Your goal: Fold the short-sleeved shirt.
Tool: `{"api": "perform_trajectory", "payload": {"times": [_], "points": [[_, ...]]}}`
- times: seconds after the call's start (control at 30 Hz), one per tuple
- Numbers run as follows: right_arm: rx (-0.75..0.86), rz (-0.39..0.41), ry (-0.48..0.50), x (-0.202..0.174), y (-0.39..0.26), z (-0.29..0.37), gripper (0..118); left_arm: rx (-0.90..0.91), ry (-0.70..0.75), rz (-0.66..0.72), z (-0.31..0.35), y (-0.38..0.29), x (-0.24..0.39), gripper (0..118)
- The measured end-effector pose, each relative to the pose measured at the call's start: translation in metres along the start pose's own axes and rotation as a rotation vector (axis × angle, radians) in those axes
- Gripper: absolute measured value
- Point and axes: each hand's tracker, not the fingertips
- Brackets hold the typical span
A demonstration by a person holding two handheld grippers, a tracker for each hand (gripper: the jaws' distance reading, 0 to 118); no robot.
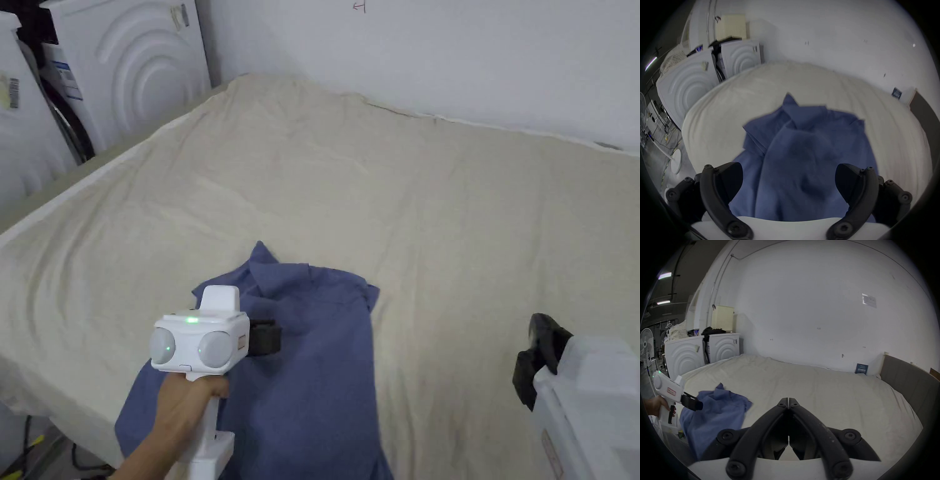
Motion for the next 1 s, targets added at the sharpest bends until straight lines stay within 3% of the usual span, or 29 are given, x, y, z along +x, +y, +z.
{"api": "perform_trajectory", "payload": {"times": [0.03, 0.07, 0.1, 0.17, 0.2, 0.23, 0.27, 0.33, 0.4, 0.5, 0.67, 1.0], "points": [[-0.010, -0.002, -0.017, 0.005, -0.003, 0.001, 1, -0.059, 0.001, 0.008, -0.015, -0.002, 0.003, 114], [-0.018, -0.004, -0.029, 0.009, -0.006, 0.002, 1, -0.101, 0.001, 0.011, -0.033, -0.006, 0.002, 103], [-0.030, -0.010, -0.043, 0.014, -0.010, 0.002, 1, -0.153, 0.005, 0.005, -0.045, -0.010, 0.004, 82], [-0.054, -0.018, -0.064, 0.023, -0.017, 0.003, 1, -0.148, -0.060, 0.037, -0.048, -0.020, 0.008, 64], [-0.065, -0.020, -0.075, 0.027, -0.020, 0.004, 1, -0.057, 0.005, 0.034, -0.030, -0.023, 0.011, 43], [-0.074, -0.022, -0.087, 0.031, -0.023, 0.005, 1, -0.075, -0.047, 0.012, -0.026, -0.023, 0.014, 17], [-0.079, -0.029, -0.096, 0.035, -0.025, 0.005, 1, -0.073, -0.111, -0.003, -0.025, -0.022, 0.017, 2], [-0.092, -0.044, -0.099, 0.043, -0.028, 0.007, 1, -0.070, -0.044, -0.044, -0.027, -0.021, 0.021, 2], [-0.088, -0.053, -0.109, 0.049, -0.028, 0.013, 1, -0.063, -0.068, -0.045, -0.019, -0.017, 0.017, 2], [-0.065, -0.077, -0.130, 0.063, -0.029, 0.024, 1, 0.027, -0.165, 0.071, 0.034, 0.001, 0.021, 2], [-0.044, -0.106, -0.169, 0.091, -0.030, 0.042, 1, 0.160, -0.331, 0.083, 0.102, 0.043, 0.053, 2], [0.010, -0.158, -0.288, 0.147, -0.035, 0.097, 1, 0.439, -0.744, -0.327, 0.229, 0.102, 0.218, 2]]}}
